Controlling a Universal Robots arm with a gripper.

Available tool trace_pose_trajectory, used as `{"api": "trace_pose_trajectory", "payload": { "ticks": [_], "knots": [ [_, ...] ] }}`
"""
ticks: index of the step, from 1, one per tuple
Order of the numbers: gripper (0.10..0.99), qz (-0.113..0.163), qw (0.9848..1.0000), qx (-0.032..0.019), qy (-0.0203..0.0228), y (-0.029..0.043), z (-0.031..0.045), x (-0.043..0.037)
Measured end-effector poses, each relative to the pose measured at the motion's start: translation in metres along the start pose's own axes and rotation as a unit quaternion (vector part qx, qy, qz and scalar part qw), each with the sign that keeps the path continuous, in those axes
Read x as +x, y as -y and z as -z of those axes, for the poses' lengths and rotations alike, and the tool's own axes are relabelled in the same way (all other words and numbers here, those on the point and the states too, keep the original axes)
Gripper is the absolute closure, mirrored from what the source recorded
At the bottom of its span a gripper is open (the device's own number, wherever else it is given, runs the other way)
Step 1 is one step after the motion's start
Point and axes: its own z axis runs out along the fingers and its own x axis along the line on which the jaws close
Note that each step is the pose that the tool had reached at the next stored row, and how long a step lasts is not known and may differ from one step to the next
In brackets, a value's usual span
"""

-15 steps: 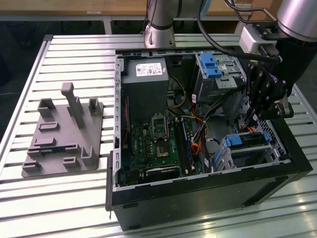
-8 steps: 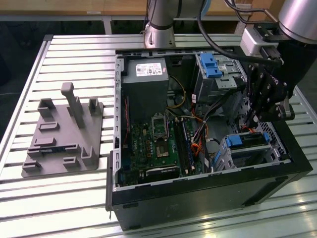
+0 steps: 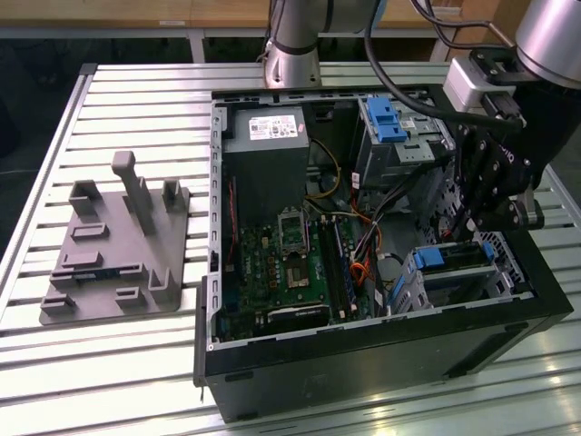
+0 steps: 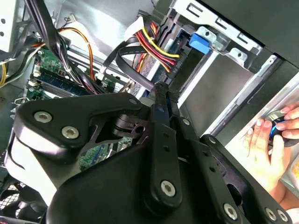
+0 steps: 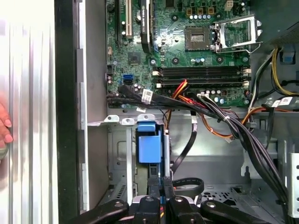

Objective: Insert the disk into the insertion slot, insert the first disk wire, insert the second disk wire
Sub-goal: 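Insert the second disk wire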

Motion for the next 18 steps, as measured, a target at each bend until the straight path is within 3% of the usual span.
{"api": "trace_pose_trajectory", "payload": {
  "ticks": [5,18],
  "knots": [
    [0.937,0.000,1.0000,-0.0007,0.0030,0.0008,-0.0015,0.0000],
    [0.937,0.000,1.0000,-0.0007,0.0031,0.0013,-0.0047,-0.0001]
  ]
}}
